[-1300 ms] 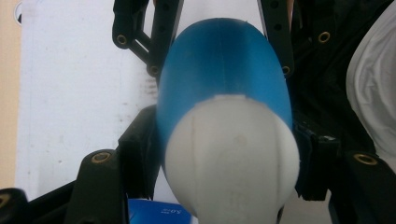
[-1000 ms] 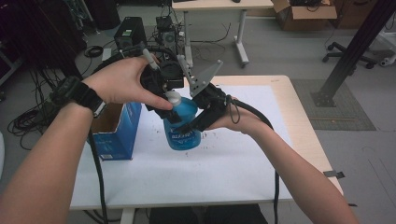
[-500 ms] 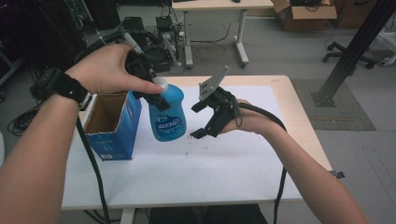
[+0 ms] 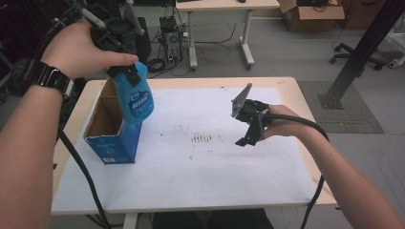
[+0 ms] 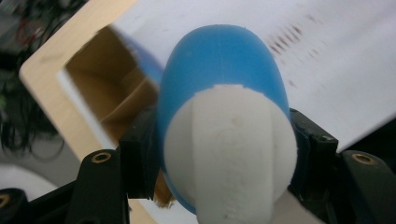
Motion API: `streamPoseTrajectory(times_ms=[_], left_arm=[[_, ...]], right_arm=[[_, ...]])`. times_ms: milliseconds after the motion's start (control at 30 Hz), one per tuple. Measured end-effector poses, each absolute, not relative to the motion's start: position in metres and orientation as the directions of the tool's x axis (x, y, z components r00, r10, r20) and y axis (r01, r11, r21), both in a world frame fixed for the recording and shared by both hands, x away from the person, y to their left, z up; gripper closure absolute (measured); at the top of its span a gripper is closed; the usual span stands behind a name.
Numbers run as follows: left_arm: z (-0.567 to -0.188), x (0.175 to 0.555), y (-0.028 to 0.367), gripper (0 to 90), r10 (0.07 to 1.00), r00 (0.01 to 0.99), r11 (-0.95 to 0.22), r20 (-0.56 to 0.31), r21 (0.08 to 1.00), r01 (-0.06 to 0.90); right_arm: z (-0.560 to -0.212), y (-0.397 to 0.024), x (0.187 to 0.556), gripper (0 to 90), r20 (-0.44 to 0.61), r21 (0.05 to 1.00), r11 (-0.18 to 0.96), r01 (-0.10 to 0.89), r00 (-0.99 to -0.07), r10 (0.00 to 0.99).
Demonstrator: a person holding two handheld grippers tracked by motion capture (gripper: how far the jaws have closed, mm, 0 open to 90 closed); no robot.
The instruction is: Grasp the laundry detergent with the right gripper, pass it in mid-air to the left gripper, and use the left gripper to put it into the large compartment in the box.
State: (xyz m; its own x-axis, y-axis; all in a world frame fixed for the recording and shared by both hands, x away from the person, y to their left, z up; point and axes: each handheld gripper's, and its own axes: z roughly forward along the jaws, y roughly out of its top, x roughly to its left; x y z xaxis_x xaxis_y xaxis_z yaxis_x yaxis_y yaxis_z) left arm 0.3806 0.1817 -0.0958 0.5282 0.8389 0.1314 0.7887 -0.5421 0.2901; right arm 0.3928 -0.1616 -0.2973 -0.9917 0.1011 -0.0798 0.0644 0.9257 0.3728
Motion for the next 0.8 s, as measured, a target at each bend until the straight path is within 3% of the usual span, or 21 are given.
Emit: streamPoseTrajectory(times_ms=[67, 267, 533, 800], left_arm=[[-0.095, 0.381, 0.186, 38.0, 0.849, 0.509, -0.527, 0.14, 0.291, 0.799], [-0.091, 0.386, 0.222, 38.0, 0.955, 0.286, -0.297, 0.083, 0.323, 0.898], [-0.098, 0.389, 0.256, 38.0, 0.989, 0.132, -0.144, 0.061, 0.323, 0.935], [-0.107, 0.393, 0.264, 38.0, 0.993, 0.105, -0.115, 0.048, 0.318, 0.941]], right_arm=[[-0.299, -0.166, 0.394, 7.6, -0.076, 0.362, 0.929, 0.077, -0.991, 0.112], [-0.303, -0.196, 0.402, 7.8, -0.093, 0.31, 0.942, 0.127, -0.982, 0.162], [-0.301, -0.224, 0.407, 8.2, -0.095, 0.301, 0.937, 0.178, -0.972, 0.215], [-0.299, -0.236, 0.409, 8.4, -0.096, 0.304, 0.932, 0.198, -0.967, 0.236]])
